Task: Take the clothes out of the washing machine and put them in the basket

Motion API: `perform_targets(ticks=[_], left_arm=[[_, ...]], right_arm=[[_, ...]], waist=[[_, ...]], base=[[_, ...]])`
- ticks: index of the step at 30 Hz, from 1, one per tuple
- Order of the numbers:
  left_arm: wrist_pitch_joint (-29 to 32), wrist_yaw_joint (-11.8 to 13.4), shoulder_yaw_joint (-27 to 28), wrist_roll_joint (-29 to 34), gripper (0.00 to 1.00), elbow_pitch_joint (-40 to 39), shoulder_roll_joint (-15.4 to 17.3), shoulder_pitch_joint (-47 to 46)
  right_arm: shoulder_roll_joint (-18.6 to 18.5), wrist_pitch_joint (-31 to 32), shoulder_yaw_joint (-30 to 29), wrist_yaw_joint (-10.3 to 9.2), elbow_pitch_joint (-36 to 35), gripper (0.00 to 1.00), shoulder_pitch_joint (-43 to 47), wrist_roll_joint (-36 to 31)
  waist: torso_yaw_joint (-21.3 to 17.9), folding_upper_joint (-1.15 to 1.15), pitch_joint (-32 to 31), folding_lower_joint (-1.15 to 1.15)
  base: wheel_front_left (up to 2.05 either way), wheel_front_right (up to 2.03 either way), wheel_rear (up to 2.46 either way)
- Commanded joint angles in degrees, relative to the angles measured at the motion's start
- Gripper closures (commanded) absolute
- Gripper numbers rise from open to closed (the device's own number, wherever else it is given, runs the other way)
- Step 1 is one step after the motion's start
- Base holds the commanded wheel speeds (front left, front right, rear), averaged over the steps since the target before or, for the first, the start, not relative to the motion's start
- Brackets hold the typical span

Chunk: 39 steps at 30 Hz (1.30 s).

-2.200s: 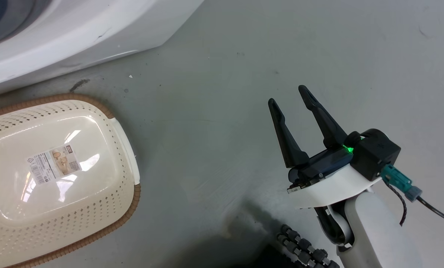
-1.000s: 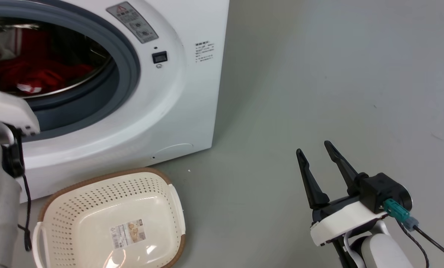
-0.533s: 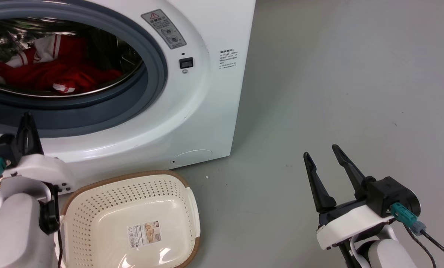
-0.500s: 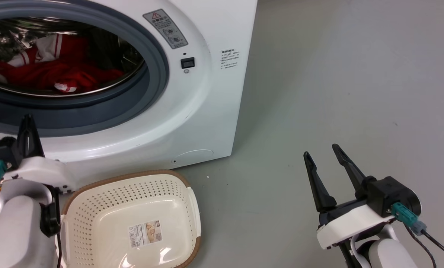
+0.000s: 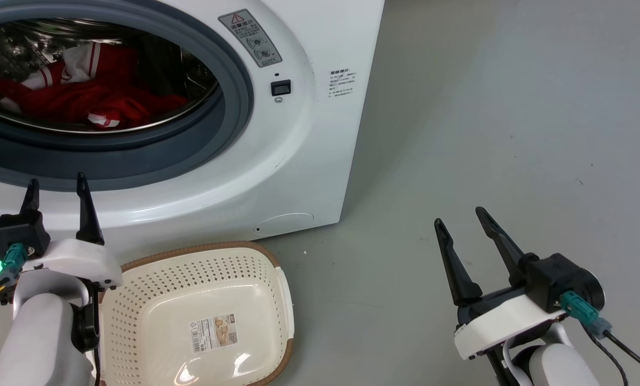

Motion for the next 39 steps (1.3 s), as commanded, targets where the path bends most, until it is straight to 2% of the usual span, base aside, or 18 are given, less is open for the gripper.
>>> perform_targets(ticks=[1,6,8,14,24,31,39], left_arm=[[-0.3,0.08,-0.12,0.19,0.0,0.13,-0.14,-0.65],[0.21,-0.79,-0.55,0.27,0.0,1.35,0.92,-1.83],[2.28,-1.98,-1.53,0.85,0.0,2.88,2.16,-4.0],[7.21,-3.46,-3.4,2.14,0.0,4.71,4.89,-9.37],[15.89,-6.98,-4.59,2.94,0.0,11.42,11.32,-21.17],[23.85,-10.18,-6.67,4.77,0.0,14.54,16.63,-31.08],[36.38,-13.25,-9.93,6.34,0.0,15.2,22.59,-42.47]], right_arm=[[0.1,-0.15,0.05,-0.04,0.15,0.0,-0.18,0.0],[0.1,-0.13,0.18,-0.04,0.28,0.0,-0.25,0.16],[0.1,-0.09,0.4,-0.04,0.13,0.0,-0.64,0.35],[0.11,-0.6,1.23,-0.04,0.03,0.0,-1.61,0.94],[0.11,-2.79,3.49,-0.04,1.57,0.0,-5.26,3.78],[0.12,-4.77,5.15,-0.04,3.12,0.0,-8.23,6.43],[0.14,-6.31,8.75,-0.04,4.65,0.0,-11.22,9.58]], waist=[[-0.08,0.0,-0.01,0.0],[-0.29,0.0,0.17,0.0],[-0.53,0.0,0.66,0.0],[-1.6,0.0,2.58,0.0],[-6.67,0.0,9.9,0.0],[-10.31,0.0,16.71,0.0],[-13.81,0.0,23.37,0.0]], base=[[0.0,0.0,0.0],[0.0,0.0,0.0],[0.0,0.0,0.0],[0.0,0.0,0.0],[0.0,0.0,0.0],[0.0,0.0,0.0],[0.0,0.0,0.0]])
